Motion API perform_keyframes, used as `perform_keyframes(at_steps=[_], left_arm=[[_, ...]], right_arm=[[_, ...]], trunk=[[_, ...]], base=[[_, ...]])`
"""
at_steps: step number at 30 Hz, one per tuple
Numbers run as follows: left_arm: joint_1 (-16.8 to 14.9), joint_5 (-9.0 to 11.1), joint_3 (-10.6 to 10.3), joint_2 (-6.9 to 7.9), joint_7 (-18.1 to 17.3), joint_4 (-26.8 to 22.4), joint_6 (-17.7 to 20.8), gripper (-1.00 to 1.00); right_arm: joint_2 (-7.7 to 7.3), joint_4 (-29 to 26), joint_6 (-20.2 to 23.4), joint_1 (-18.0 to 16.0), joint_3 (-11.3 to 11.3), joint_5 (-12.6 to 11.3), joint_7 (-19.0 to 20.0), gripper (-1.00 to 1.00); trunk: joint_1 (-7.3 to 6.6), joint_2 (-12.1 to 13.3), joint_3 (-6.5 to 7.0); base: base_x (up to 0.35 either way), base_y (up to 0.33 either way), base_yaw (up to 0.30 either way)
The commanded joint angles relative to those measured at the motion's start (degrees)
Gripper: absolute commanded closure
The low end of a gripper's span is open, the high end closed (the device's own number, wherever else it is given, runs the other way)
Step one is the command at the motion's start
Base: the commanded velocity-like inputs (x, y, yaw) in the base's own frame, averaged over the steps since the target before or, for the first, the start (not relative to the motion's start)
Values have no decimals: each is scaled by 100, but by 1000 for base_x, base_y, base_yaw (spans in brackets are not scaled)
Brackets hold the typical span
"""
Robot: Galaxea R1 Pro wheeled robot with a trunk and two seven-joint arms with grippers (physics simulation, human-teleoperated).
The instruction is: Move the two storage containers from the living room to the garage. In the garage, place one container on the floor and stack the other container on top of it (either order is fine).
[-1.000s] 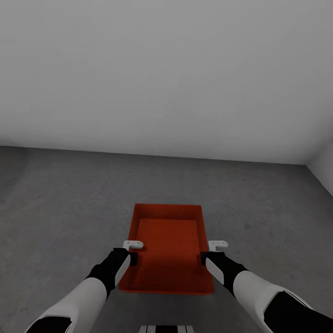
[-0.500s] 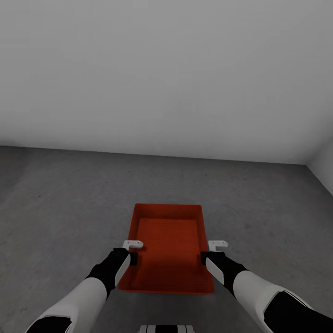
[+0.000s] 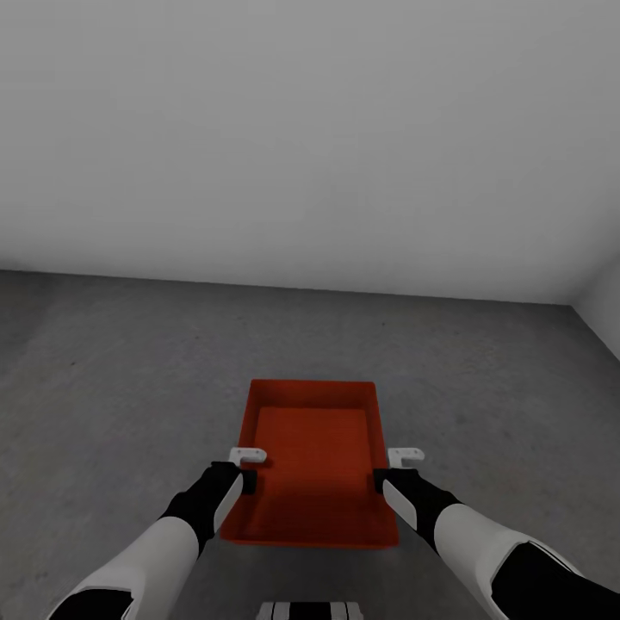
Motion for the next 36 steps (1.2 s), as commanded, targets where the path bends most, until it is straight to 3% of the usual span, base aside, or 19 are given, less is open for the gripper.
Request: perform_keyframes(at_steps=[1, 8, 25, 36], left_arm=[[3, 47, 6, -115, 26, 70, 29, 100], [3, 47, 6, -113, 26, 70, 29, 100], [3, 47, 6, -112, 26, 70, 29, 100], [3, 47, 6, -112, 26, 70, 29, 100]], right_arm=[[-2, -228, 35, -8, -219, 207, -31, 100], [1, -228, 35, -8, -219, 206, -28, 100], [2, -228, 35, -8, -218, 206, -28, 100], [2, -228, 35, -8, -218, 206, -27, 100]], trunk=[[-1, -2, -3], [-1, -2, -3], [372, -683, -309], [372, -683, -309]], base=[[0, 0, 0], [0, 0, 0], [0, 0, 0], [0, 0, 0]])
